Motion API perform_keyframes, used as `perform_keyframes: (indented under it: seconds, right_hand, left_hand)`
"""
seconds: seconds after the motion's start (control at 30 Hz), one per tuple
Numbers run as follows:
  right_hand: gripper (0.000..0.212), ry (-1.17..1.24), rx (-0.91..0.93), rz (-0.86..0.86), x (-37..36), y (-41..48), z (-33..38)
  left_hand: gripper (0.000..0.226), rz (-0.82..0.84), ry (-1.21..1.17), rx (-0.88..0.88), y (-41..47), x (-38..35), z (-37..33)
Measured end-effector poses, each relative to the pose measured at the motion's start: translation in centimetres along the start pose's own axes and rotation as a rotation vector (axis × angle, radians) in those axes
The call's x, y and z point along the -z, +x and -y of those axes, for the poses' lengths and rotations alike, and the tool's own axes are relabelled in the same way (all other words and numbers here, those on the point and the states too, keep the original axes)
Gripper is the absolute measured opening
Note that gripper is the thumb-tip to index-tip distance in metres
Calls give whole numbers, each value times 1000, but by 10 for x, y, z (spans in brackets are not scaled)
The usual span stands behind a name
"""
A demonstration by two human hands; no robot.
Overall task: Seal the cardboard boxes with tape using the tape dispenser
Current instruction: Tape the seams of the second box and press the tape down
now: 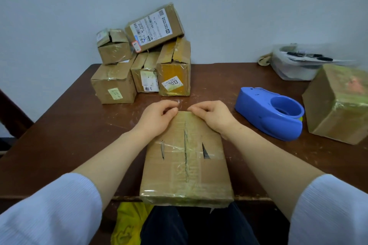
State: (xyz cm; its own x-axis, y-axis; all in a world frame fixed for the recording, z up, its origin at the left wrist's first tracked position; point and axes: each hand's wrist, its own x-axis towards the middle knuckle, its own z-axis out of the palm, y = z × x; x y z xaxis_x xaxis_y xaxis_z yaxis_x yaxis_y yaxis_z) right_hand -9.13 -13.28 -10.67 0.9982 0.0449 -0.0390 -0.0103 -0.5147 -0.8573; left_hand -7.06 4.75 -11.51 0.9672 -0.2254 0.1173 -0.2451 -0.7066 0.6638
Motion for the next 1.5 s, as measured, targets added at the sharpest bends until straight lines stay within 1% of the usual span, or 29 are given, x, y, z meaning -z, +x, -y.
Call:
perform_keyframes:
  seconds: [0.03, 0.1, 0.17, 0.23, 0.3, 0.37, 0.43, 0.47, 0.5, 0.57, 0.6, 0.63, 0.7, 0.73, 0.83, 0.87, 0.9, 0.93, 1.0, 1.03, 1.07, 1.1, 1.17, 1.2, 1.23, 1.27, 1.37, 1.43, 1.5]
  right_hand:
    - [26, 37, -12, -1, 4, -5, -4]
    - [26, 49, -22, -37, 6, -12, -13]
    - [23, 55, -32, -130, 0, -14, -15]
    - [25, 16, -36, -162, -3, -15, -11]
    - [33, -110, -41, -122, 0, -14, -8]
    - [45, -178, -69, -138, 9, -19, -7]
    - [59, -130, -164, -185, 13, -33, -10]
    - [61, -96, -209, -183, 12, -42, -12]
    - [60, -62, -243, -160, 9, -51, -13]
    - [50, 26, -273, -100, -2, -66, -14]
    - [42, 78, -263, -96, -8, -68, -14]
    - [36, 125, -248, -130, -12, -68, -14]
    - [31, 195, -260, -196, -15, -63, -11]
    - [35, 229, -276, -189, -14, -62, -8]
    - [68, 306, -361, -151, -5, -64, -4]
    - [75, 313, -392, -141, -3, -65, -5]
    - [74, 316, -409, -127, -2, -66, -8]
    - [65, 331, -414, -96, -2, -69, -9]
    - [36, 433, -377, -60, -6, -75, -9]
    - [27, 491, -348, -84, -6, -76, -8]
    - [26, 537, -312, -111, -4, -75, -6]
    - [30, 572, -269, -128, 1, -73, -3]
    - [46, 606, -201, -143, 16, -68, 6]
    - [49, 618, -181, -150, 25, -65, 11]
    - [47, 630, -175, -156, 33, -62, 15]
    - [40, 644, -181, -150, 42, -61, 19]
    - [28, 604, -214, -126, 67, -61, 26]
    - [26, 560, -223, -158, 85, -61, 27]
    - [28, 617, -212, -207, 102, -59, 28]
  left_hand:
    - [34, -27, -70, 63, -3, 2, 3]
    - [30, -32, -164, 141, -9, 4, 8]
    - [26, -41, -215, 161, -13, 1, 8]
    - [29, -89, -242, 176, -17, 0, 3]
    - [40, -123, -219, 222, -21, 4, 0]
    - [59, -97, -221, 319, -28, 12, -2]
    - [74, -43, -256, 419, -39, 17, -3]
    - [76, -15, -265, 451, -47, 17, -6]
    - [74, 6, -272, 463, -56, 15, -9]
    - [51, 36, -275, 443, -67, 5, -14]
    - [40, 12, -265, 422, -68, 0, -15]
    - [35, -18, -253, 408, -68, -4, -16]
    - [35, -47, -267, 414, -65, -6, -22]
    - [40, -53, -289, 425, -64, -3, -25]
    - [67, -17, -366, 509, -67, 7, -28]
    - [70, 24, -371, 551, -69, 9, -27]
    - [65, 61, -373, 573, -72, 11, -26]
    - [52, 77, -380, 567, -75, 11, -25]
    - [22, 52, -439, 513, -82, 12, -28]
    - [14, 31, -478, 474, -83, 13, -31]
    - [16, 27, -527, 429, -83, 16, -36]
    - [22, 43, -587, 392, -81, 21, -42]
    - [37, 100, -693, 350, -75, 32, -51]
    - [43, 109, -707, 335, -71, 36, -55]
    - [46, 94, -717, 313, -66, 39, -60]
    - [44, 53, -739, 299, -60, 41, -65]
    - [18, -55, -854, 298, -38, 42, -87]
    - [8, -61, -888, 302, -24, 39, -103]
    - [7, -28, -903, 300, -11, 37, -117]
